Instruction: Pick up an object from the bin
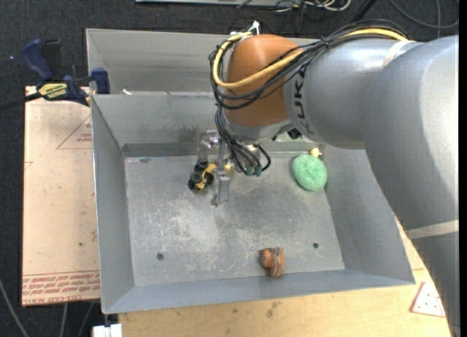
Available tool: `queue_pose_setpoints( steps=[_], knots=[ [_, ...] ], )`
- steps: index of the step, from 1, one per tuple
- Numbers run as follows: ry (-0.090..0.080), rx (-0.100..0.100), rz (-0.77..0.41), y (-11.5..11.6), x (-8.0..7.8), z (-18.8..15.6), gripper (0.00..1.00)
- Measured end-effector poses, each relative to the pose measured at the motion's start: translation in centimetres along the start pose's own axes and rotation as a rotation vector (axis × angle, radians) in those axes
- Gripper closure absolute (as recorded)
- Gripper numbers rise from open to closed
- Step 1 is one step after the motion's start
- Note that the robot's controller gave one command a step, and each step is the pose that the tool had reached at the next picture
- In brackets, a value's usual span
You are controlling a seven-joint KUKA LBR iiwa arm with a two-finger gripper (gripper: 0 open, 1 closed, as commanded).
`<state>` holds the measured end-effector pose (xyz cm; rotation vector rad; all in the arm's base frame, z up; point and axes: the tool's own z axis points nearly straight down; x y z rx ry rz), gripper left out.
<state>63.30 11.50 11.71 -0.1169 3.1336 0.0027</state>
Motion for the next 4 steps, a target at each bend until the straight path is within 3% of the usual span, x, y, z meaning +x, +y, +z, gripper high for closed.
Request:
queue_pose_setpoints(
  steps=[1,2,3,4],
  knots=[
    [-0.010,-0.002,-0.141,-0.2,-2.4,2.9,1.00],
    [-0.010,-0.002,-0.141,-0.2,-2.4,2.9,1.00],
    [0.000,0.000,-0.160,-0.5,-0.3,-11.8,1.00],
    [0.002,0.000,-0.159,-0.5,-0.2,-11.8,0.00]
  ],
)
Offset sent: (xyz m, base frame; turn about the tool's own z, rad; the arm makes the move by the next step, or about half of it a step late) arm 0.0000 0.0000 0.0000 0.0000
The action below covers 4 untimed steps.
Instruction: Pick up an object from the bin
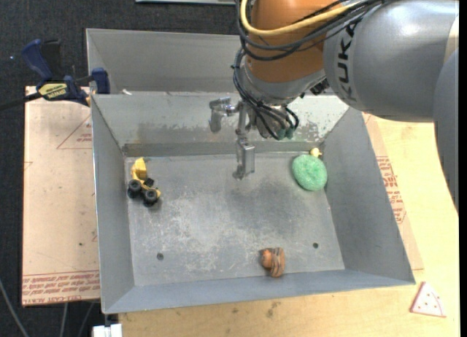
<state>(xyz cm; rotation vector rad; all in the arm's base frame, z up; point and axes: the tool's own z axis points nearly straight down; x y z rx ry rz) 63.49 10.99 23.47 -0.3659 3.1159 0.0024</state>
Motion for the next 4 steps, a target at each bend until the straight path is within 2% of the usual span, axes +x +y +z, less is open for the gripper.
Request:
queue_pose_setpoints(
  steps=[1,2,3,4],
  knots=[
    [0.000,0.000,0.000,0.0,0.0,0.0,0.00],
    [-0.002,0.002,-0.044,2.6,-1.3,2.1,0.00],
    [0.005,-0.002,-0.036,4.2,-1.7,2.9,0.00],
    [0.001,0.001,-0.014,5.5,-1.6,2.3,0.00]
  ],
)
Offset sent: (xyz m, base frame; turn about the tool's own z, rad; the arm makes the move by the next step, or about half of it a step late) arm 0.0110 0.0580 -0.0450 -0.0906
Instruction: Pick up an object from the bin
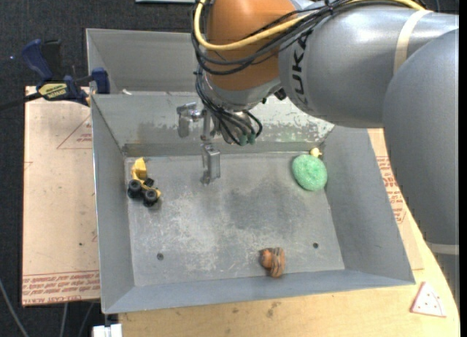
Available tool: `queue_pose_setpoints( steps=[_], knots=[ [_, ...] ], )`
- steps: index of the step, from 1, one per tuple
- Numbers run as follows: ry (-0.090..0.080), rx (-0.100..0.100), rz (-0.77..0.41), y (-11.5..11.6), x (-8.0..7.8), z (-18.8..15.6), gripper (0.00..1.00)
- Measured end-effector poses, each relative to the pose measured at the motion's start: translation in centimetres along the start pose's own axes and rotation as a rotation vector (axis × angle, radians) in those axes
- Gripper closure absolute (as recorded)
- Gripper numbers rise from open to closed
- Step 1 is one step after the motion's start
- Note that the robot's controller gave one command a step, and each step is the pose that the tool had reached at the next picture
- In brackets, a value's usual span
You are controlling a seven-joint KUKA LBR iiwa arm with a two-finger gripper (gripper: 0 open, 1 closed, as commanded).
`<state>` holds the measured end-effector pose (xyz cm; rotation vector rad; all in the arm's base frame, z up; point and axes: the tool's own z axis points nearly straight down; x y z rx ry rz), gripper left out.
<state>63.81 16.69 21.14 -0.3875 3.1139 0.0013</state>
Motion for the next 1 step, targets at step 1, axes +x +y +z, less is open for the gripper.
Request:
queue_pose_setpoints(
  steps=[1],
  knots=[
    [-0.004,-0.001,0.018,1.68,-1.55,4.65,0.00]
  ],
)
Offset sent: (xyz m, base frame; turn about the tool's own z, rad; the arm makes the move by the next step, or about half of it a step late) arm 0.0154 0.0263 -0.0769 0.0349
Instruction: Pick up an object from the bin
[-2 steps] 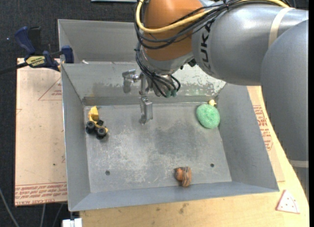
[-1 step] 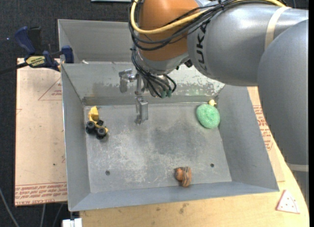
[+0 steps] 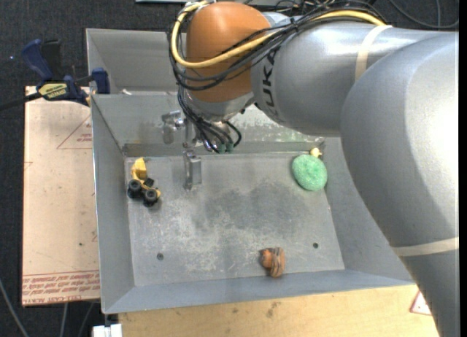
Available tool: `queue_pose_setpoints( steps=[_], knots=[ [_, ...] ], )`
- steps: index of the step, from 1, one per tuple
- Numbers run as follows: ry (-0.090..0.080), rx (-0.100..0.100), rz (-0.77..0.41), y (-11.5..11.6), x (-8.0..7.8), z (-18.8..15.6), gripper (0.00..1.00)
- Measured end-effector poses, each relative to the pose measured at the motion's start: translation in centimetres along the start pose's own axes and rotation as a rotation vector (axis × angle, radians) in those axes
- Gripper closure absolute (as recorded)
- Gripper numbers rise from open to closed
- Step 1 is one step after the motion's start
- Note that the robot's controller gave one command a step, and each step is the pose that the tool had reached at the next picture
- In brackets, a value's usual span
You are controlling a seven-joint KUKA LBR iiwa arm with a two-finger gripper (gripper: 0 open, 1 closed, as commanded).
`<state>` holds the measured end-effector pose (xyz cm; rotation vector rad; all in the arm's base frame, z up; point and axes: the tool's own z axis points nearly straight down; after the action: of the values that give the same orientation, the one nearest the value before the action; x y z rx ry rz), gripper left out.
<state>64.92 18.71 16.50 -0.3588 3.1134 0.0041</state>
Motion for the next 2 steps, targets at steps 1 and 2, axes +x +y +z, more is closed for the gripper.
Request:
queue_pose_setpoints(
  steps=[1,2],
  knots=[
    [0.008,0.000,0.014,0.6,-0.5,3.3,0.00],
    [0.001,0.002,-0.139,1.7,-1.1,6.6,0.00]
  ],
)
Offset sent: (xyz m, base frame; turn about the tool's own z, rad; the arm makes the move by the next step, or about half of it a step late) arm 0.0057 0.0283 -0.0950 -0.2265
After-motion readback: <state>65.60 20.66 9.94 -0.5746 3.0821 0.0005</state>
